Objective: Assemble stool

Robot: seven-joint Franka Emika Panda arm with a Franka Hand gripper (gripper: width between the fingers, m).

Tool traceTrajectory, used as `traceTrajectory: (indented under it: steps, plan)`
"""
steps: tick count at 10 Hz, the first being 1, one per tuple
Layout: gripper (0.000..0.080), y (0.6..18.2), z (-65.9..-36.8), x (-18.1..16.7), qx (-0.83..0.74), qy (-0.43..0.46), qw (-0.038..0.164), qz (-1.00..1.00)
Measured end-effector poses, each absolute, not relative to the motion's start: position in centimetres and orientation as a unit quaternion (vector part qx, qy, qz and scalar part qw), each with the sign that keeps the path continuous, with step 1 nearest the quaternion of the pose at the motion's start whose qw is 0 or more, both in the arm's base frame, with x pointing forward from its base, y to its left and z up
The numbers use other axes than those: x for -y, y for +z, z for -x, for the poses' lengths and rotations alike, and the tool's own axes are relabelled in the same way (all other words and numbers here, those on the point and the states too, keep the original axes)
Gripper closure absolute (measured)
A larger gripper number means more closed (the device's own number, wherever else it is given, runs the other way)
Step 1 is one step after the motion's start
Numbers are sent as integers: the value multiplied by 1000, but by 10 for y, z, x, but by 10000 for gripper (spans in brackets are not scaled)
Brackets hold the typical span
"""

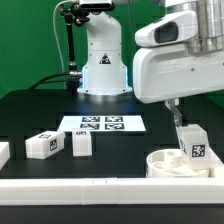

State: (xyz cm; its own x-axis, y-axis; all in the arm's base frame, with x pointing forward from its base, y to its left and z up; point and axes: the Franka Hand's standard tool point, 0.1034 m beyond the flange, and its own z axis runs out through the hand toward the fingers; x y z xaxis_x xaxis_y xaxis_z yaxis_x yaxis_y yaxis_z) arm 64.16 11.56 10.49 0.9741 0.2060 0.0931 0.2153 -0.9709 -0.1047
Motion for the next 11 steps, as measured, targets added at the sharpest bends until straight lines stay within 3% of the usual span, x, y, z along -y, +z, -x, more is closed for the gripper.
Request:
traceTrajectory:
  steps: [3, 9, 11]
  plan:
    - [150, 106, -644, -122, 284, -52, 27, 957]
    - [150, 104, -644, -115, 453, -53, 13, 890]
    - [150, 101, -643, -117, 524, -46, 1, 850]
